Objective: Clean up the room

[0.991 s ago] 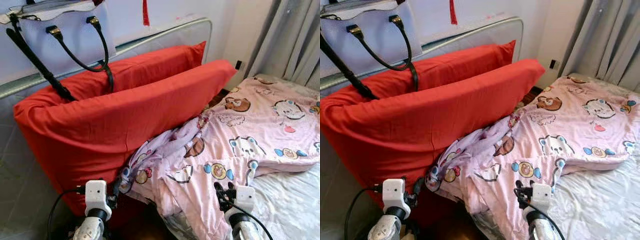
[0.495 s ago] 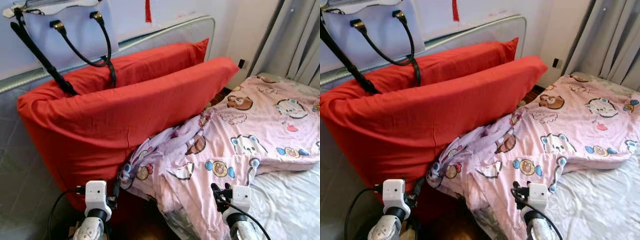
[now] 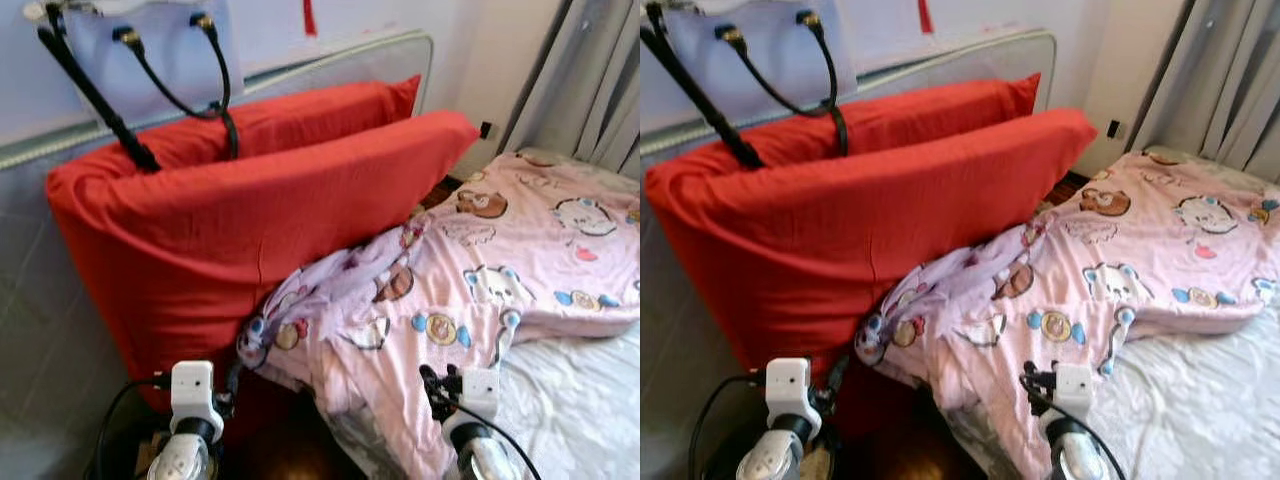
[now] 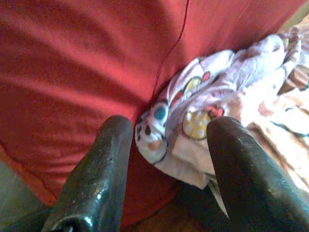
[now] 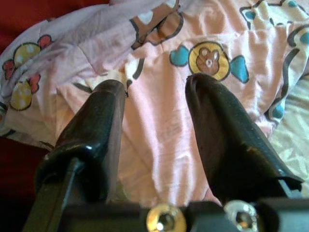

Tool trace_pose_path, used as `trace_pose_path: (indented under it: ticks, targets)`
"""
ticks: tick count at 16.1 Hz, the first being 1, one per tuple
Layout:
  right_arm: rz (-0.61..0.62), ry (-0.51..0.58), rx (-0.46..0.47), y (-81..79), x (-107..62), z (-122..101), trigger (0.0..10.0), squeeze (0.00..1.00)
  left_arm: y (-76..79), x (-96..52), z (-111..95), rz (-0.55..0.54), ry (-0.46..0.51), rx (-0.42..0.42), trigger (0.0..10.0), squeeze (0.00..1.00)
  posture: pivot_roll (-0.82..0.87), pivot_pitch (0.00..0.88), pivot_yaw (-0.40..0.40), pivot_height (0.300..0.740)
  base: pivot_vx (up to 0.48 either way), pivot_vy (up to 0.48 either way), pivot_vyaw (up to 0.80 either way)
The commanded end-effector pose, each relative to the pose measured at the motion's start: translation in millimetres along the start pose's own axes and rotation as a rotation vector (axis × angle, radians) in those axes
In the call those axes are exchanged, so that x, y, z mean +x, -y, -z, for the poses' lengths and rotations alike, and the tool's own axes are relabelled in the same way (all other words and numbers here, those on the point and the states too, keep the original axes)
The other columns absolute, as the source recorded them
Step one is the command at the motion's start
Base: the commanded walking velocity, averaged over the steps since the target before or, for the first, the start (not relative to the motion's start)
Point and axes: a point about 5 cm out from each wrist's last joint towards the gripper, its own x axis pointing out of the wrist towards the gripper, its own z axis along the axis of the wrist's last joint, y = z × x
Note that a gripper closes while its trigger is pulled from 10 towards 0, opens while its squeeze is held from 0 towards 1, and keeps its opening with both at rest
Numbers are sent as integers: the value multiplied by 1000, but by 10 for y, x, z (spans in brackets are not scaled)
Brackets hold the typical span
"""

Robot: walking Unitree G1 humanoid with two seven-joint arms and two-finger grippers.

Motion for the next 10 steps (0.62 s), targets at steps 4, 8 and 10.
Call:
trace_pose_path:
  ticks: [4,8,10]
  targets:
    - [-7,-4,-1,-22,5,6,10000,0,1,-7,-10,-7,2,-18,10000,0,9,0,-19,656,0,0,0]
    - [-14,-16,-9,-44,14,14,10000,0,-10,-9,-10,-7,-2,-18,10000,0,11,0,-17,656,0,0,0]
    - [-22,-34,-10,-59,18,33,10000,0,-9,-15,-7,-6,-4,-18,10000,0,12,0,-17,656,0,0,0]
